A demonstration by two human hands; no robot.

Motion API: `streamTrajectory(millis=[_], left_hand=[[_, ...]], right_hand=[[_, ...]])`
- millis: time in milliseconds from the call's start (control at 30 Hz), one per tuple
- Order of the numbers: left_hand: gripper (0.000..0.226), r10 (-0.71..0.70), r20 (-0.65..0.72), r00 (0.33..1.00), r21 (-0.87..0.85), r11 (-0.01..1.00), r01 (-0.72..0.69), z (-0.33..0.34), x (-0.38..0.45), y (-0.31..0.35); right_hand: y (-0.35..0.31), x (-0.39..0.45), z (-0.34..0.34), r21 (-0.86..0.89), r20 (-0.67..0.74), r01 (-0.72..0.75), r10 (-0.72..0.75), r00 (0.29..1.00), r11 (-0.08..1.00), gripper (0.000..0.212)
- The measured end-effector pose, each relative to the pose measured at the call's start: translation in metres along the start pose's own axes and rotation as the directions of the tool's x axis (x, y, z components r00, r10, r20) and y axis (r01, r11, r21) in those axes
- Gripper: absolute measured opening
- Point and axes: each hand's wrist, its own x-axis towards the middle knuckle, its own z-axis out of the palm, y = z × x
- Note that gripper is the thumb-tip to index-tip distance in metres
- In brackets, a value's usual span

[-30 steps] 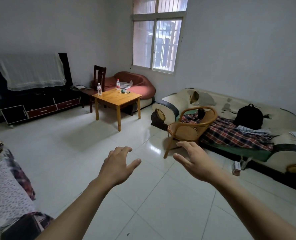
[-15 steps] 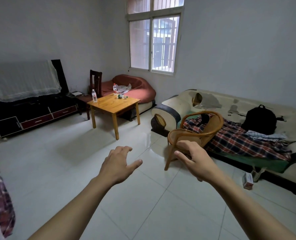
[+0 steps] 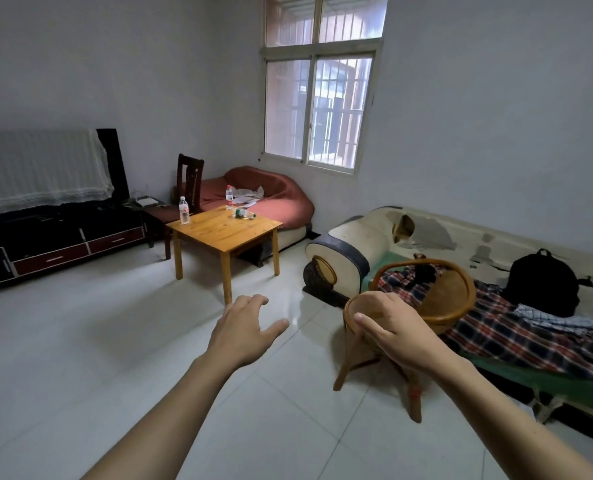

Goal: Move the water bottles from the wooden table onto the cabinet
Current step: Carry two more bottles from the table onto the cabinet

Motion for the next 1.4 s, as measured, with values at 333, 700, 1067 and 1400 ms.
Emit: streamTrajectory(millis=[333,700,1067,1400], left_hand=[[0.065,-0.031,0.021,0.999,-0.007,1.000,0.031,-0.007,0.132,-0.063],[0.063,-0.040,0.030,0.999,0.063,0.997,0.038,0.042,0.292,-0.067],[0.060,-0.043,-0.048,0.998,0.046,0.998,0.045,0.060,0.476,-0.040],[0.062,-0.073,-0.029,0.997,-0.005,0.997,0.073,0.091,0.628,-0.111]], right_hand=[[-0.014,0.145,0.043,-0.009,0.034,0.038,-0.038,0.999,0.999,0.062],[0.067,0.319,0.073,0.062,0.010,0.105,-0.106,0.994,0.993,0.060],[0.149,0.507,0.060,0.067,0.012,0.124,-0.125,0.992,0.990,0.074],[0.160,0.661,0.107,0.040,0.086,0.112,-0.115,0.990,0.993,0.067]])
